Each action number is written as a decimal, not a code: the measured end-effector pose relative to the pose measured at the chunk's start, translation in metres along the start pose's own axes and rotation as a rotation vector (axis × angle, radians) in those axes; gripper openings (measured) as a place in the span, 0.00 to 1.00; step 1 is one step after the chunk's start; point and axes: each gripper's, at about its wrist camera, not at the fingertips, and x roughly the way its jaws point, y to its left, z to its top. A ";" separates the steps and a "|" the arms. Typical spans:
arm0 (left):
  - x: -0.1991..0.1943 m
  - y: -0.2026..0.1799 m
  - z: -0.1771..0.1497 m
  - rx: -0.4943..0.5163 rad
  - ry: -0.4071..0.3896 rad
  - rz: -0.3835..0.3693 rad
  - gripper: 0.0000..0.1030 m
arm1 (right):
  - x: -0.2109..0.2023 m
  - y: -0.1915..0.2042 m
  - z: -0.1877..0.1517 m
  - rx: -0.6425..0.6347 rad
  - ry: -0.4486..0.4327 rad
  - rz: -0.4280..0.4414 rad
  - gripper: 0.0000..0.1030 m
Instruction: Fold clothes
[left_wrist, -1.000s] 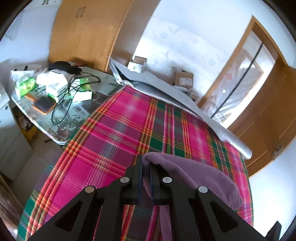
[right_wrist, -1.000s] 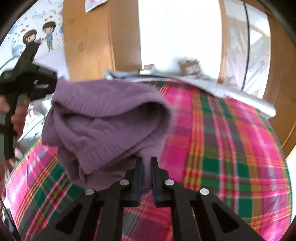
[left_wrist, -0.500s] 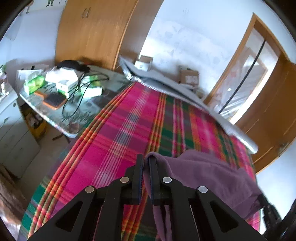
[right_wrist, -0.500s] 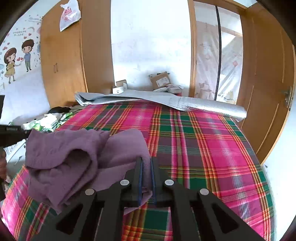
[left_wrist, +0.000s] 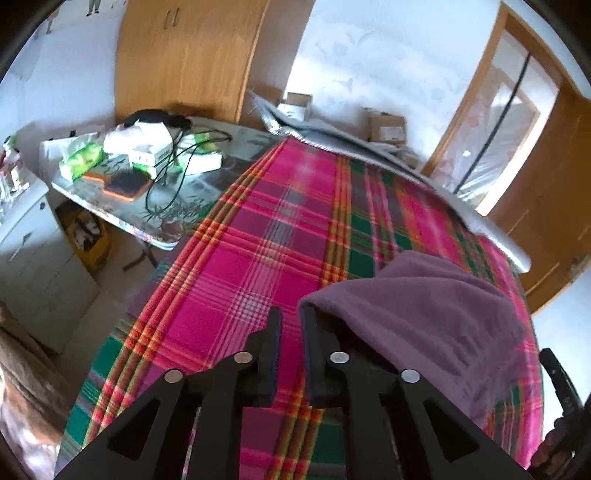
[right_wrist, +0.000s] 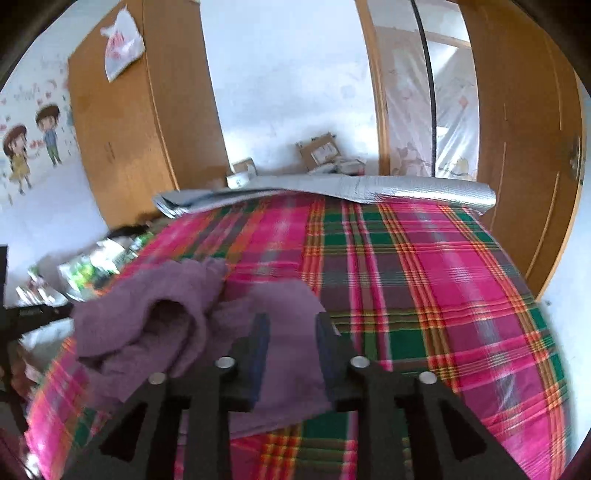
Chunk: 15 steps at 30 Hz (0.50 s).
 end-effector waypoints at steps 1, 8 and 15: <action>-0.004 -0.002 -0.002 0.004 0.000 -0.017 0.14 | -0.003 0.001 -0.001 0.013 -0.006 0.026 0.29; -0.006 -0.029 -0.022 0.014 0.140 -0.243 0.23 | 0.024 0.021 -0.025 0.109 0.184 0.353 0.36; 0.013 -0.044 -0.023 -0.045 0.234 -0.310 0.23 | 0.056 0.028 -0.038 0.257 0.290 0.501 0.45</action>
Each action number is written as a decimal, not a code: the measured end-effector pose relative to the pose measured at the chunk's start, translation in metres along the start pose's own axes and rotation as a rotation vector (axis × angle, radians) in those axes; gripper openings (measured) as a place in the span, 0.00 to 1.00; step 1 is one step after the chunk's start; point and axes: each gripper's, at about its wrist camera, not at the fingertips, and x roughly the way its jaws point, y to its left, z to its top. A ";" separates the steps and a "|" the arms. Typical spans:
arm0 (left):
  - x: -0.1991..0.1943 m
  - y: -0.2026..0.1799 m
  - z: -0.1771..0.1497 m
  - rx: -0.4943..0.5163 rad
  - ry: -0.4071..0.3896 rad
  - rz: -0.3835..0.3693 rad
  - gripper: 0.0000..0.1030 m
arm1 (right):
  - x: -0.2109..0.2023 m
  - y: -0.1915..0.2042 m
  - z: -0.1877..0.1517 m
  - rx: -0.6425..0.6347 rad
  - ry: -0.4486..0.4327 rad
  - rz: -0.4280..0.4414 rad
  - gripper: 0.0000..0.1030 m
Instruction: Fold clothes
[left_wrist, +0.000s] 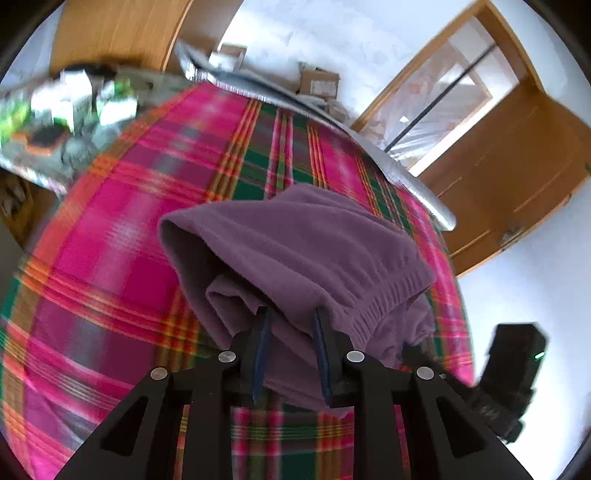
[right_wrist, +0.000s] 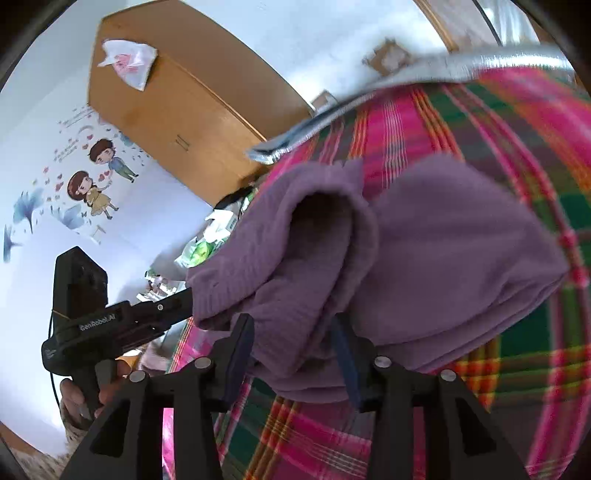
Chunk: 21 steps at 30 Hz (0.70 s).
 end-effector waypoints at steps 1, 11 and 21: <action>0.002 0.002 0.000 -0.019 0.014 -0.002 0.24 | 0.004 -0.001 0.000 0.007 0.008 -0.006 0.46; 0.005 0.008 0.003 -0.127 0.052 -0.152 0.52 | 0.022 -0.014 0.004 0.082 0.035 0.049 0.44; 0.035 0.003 0.008 -0.198 0.136 -0.156 0.44 | 0.010 0.013 0.011 -0.074 -0.013 -0.004 0.13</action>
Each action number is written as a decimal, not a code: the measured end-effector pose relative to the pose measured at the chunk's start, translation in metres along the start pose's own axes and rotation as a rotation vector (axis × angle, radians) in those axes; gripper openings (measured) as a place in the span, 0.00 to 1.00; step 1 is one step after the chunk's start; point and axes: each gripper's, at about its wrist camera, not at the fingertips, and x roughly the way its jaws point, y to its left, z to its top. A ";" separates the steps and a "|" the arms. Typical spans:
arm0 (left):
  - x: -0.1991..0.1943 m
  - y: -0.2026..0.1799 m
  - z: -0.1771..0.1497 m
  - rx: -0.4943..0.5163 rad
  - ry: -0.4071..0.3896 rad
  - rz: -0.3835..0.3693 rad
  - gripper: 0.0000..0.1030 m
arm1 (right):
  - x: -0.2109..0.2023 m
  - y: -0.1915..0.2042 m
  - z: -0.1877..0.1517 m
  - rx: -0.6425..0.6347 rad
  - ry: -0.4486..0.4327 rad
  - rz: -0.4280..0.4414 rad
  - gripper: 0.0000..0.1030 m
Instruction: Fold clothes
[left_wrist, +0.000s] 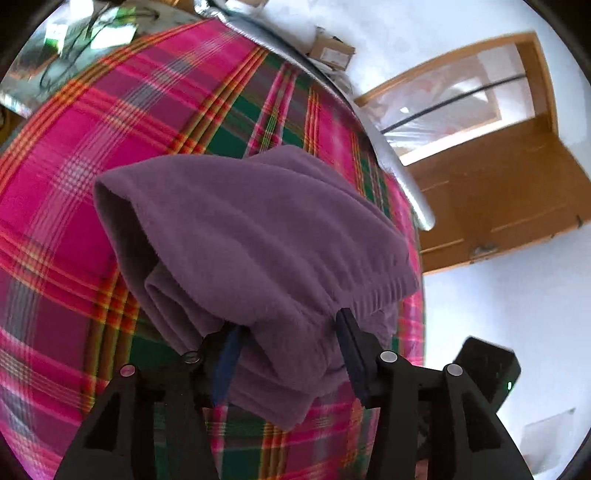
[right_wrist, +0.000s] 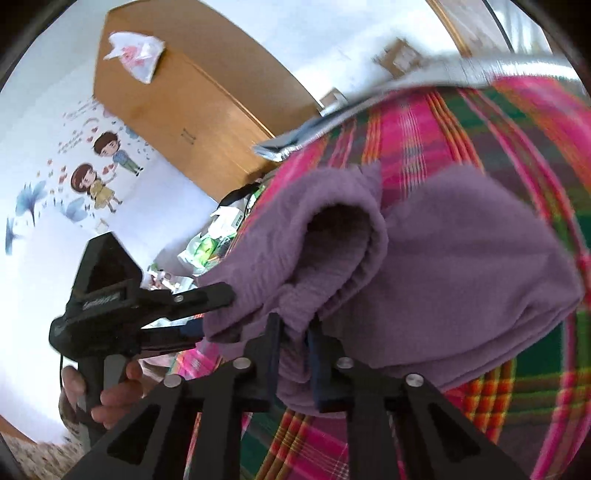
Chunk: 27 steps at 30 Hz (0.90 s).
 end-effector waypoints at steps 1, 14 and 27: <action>-0.002 0.002 0.002 -0.011 -0.008 -0.009 0.35 | -0.004 0.004 0.002 -0.025 -0.012 -0.013 0.12; -0.055 0.012 0.043 -0.045 -0.266 -0.001 0.05 | -0.048 0.031 0.037 -0.164 -0.137 -0.111 0.08; -0.108 0.054 0.056 -0.129 -0.450 0.082 0.05 | -0.033 0.080 0.097 -0.330 -0.268 -0.181 0.05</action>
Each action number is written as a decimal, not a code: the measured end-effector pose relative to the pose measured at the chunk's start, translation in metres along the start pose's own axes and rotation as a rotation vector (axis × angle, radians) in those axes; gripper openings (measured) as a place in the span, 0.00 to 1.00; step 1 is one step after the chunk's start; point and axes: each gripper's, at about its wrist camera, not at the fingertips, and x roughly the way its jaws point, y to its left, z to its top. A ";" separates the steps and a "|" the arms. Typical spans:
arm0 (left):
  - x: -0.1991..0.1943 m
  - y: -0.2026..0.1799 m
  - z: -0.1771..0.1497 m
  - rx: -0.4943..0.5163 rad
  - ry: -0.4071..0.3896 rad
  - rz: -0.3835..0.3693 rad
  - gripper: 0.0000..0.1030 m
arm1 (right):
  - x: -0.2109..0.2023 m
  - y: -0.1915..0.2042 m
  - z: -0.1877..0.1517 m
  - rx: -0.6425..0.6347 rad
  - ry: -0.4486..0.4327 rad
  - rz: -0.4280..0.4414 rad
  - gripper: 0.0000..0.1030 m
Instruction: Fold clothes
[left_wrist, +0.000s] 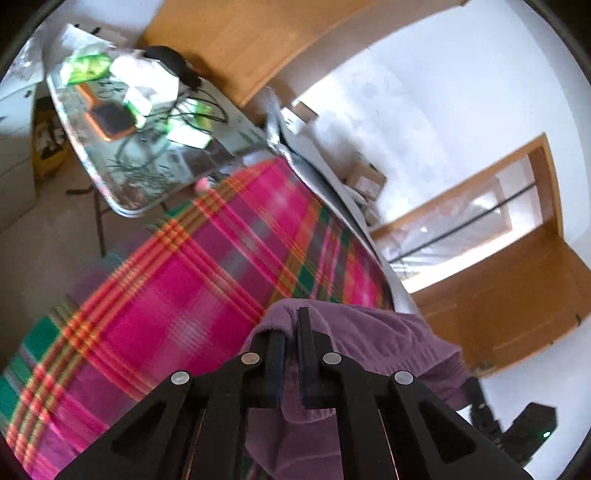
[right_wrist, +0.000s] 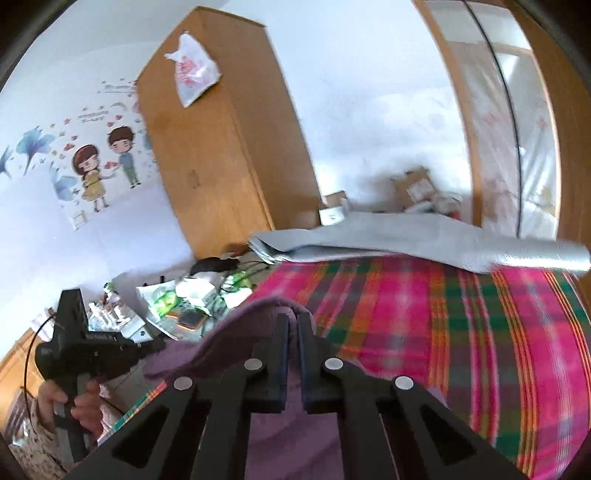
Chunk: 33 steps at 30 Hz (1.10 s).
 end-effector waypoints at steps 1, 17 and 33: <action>0.000 0.004 0.000 -0.002 0.004 0.013 0.05 | 0.007 0.004 0.004 -0.012 0.002 0.007 0.05; -0.015 -0.013 -0.048 0.354 0.043 0.081 0.28 | 0.088 -0.009 -0.013 0.057 0.212 -0.006 0.09; 0.053 -0.063 -0.116 0.747 0.261 0.227 0.29 | 0.012 -0.023 -0.075 -0.051 0.285 -0.068 0.33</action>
